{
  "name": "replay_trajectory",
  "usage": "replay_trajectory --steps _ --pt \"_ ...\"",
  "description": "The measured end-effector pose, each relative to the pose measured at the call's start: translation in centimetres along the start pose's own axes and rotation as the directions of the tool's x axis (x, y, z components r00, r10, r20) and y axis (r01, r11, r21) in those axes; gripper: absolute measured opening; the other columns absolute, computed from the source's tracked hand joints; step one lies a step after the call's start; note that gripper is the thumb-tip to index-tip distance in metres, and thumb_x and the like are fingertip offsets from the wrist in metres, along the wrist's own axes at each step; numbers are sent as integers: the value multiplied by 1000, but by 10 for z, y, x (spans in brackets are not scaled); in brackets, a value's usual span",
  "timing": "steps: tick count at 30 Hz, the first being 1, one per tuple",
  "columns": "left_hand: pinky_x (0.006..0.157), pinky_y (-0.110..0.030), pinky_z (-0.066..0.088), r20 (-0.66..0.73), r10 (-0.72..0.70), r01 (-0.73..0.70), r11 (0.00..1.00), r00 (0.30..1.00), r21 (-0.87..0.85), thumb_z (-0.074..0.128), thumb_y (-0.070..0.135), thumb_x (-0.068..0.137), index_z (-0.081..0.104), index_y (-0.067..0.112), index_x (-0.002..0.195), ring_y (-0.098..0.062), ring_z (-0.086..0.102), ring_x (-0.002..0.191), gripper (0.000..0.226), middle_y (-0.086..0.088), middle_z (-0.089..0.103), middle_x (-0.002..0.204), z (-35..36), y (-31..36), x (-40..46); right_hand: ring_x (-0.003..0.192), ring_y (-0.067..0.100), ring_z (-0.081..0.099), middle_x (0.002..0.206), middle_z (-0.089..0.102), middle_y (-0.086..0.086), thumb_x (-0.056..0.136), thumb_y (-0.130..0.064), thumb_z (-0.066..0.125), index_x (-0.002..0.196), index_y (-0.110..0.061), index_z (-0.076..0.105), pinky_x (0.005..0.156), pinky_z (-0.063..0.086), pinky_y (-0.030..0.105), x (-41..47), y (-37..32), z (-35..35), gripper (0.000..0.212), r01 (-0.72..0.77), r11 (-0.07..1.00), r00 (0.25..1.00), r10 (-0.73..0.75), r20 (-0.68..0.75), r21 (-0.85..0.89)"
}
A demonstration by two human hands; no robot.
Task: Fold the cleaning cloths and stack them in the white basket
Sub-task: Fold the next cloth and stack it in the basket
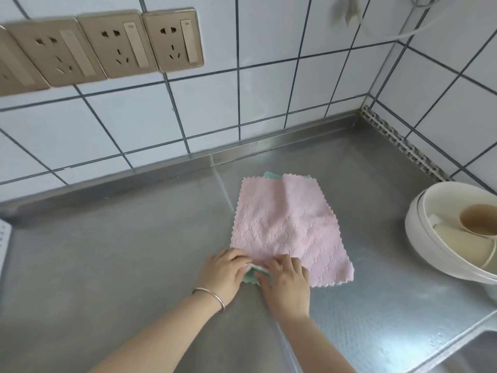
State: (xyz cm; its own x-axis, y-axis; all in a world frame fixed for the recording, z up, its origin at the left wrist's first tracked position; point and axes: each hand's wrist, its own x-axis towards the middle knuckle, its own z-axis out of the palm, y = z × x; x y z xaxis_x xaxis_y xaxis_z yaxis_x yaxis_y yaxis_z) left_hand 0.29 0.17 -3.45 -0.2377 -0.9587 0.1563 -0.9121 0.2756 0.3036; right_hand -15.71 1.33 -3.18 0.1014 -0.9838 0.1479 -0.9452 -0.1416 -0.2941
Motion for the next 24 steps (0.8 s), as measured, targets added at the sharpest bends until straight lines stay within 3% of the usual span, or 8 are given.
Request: replay_trajectory --steps 2,4,6,10,14,17,21,24 --pt "58 -16 41 -21 6 -5 999 1000 39 40 32 79 69 33 73 -7 62 64 29 20 66 73 -11 2 6 58 24 57 65 60 -4 58 -22 70 62 -20 66 54 44 31 7 5 -6 6 49 996 999 -51 -18 -76" --pt "52 -21 41 -66 -24 27 998 998 50 40 29 79 67 30 72 -11 62 55 28 14 66 63 -30 -1 14 51 24 54 56 57 -4 42 -2 80 60 -18 65 53 41 30 18 17 -17 29 34 992 999 -37 -27 -118" --pt "46 -18 43 -115 -70 72 997 991 6 39 27 78 66 29 76 -17 61 49 27 9 66 60 -53 -11 18 46 23 53 50 55 -4 44 6 76 61 -17 65 53 36 28 30 34 -41 30 -23 991 996 11 -88 -133" --pt "48 -23 40 -180 -115 102 991 977 -82 31 44 84 70 22 88 -26 63 53 44 0 70 63 -118 -33 18 41 26 55 51 60 0 64 3 65 68 -17 68 49 30 23 58 40 -103 20 -8 1000 992 7 -128 -4" --pt "52 -27 37 -268 -184 132 971 945 -201 29 61 77 66 23 83 -21 59 57 53 1 65 60 -191 -52 5 55 28 56 62 64 5 83 -5 62 90 -18 66 49 38 31 85 3 -160 15 6 977 999 -14 35 213" --pt "55 -16 38 -321 -196 105 955 927 -279 38 62 76 57 32 88 -7 56 61 38 7 62 62 -244 -68 -12 46 8 46 59 59 0 85 -10 64 82 -17 61 42 32 16 96 -29 -194 8 95 912 995 -103 -1 400" --pt "51 -12 32 -309 -272 169 932 911 -321 49 59 78 56 44 68 -5 49 56 19 13 59 66 -293 -109 -40 47 7 38 56 51 -1 85 -24 66 67 -24 60 41 29 14 112 -89 -208 19 104 836 988 -151 44 539" --pt "57 -23 32 -218 -402 330 894 889 -303 57 55 82 60 28 66 -4 45 56 32 5 55 59 -305 -152 -63 51 14 37 53 42 -5 89 -27 60 58 -26 48 43 28 17 123 -139 -194 33 95 858 962 -210 176 504"
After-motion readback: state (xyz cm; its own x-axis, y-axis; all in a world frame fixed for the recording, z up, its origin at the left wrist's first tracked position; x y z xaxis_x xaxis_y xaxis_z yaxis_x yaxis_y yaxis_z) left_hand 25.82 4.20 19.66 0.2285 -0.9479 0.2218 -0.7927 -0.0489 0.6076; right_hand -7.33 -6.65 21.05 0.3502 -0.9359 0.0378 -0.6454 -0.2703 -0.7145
